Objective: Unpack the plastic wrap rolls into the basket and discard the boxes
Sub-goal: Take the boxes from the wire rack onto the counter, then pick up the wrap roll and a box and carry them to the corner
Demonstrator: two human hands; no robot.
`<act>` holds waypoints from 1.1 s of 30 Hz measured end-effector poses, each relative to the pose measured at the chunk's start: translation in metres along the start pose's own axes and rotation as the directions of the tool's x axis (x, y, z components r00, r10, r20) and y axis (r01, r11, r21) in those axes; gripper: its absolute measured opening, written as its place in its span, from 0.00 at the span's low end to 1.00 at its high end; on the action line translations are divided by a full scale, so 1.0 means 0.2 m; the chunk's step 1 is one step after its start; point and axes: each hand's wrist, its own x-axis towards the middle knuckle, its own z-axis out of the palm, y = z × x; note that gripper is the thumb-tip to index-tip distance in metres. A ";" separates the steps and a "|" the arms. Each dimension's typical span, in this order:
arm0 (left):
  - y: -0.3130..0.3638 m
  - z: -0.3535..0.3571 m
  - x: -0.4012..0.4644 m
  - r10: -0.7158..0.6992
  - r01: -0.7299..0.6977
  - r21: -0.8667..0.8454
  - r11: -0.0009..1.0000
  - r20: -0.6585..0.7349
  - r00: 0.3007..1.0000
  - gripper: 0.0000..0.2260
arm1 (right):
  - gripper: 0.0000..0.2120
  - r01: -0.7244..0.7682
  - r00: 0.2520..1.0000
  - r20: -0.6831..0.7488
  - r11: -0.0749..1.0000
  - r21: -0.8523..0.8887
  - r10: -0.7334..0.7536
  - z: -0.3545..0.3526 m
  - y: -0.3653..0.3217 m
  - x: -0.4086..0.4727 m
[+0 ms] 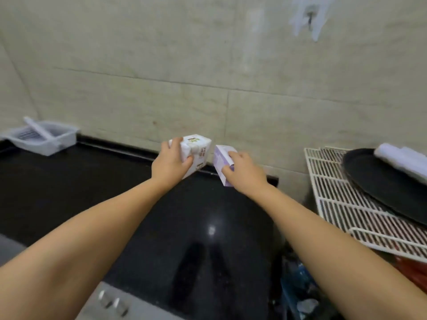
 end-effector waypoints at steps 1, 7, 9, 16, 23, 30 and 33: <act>-0.12 0.00 -0.05 -0.034 0.034 0.027 0.999 0.014 0.999 0.24 | 0.20 0.026 0.999 0.048 0.999 -0.021 -0.025 0.13 -0.04 -0.03; -0.66 0.14 -0.47 -0.239 0.227 0.105 0.968 0.125 0.963 0.24 | 0.19 0.091 0.954 0.298 0.976 -0.196 -0.029 0.76 -0.06 -0.33; -0.75 0.20 -0.63 -0.280 0.272 0.074 0.959 0.138 0.950 0.25 | 0.21 0.075 0.949 0.316 0.971 -0.226 0.000 0.88 -0.01 -0.45; -0.81 0.24 -0.86 -0.304 0.277 0.167 0.946 0.166 0.938 0.29 | 0.27 0.079 0.894 0.449 0.986 -0.144 -0.006 0.88 0.12 -0.56; -0.25 0.30 -0.40 0.058 -0.069 0.076 0.995 0.140 0.988 0.23 | 0.24 -0.016 0.988 0.147 0.991 -0.137 0.036 0.31 0.25 -0.28; 0.83 0.59 -0.28 0.564 -0.487 -0.320 0.813 0.219 0.796 0.12 | 0.18 -0.169 0.958 -0.260 0.969 -0.182 0.118 -0.59 0.75 -0.21; 1.27 0.75 -0.35 0.705 -0.582 -0.424 0.693 0.234 0.669 0.11 | 0.17 -0.301 0.927 -0.305 0.918 -0.259 0.218 -0.86 1.08 -0.29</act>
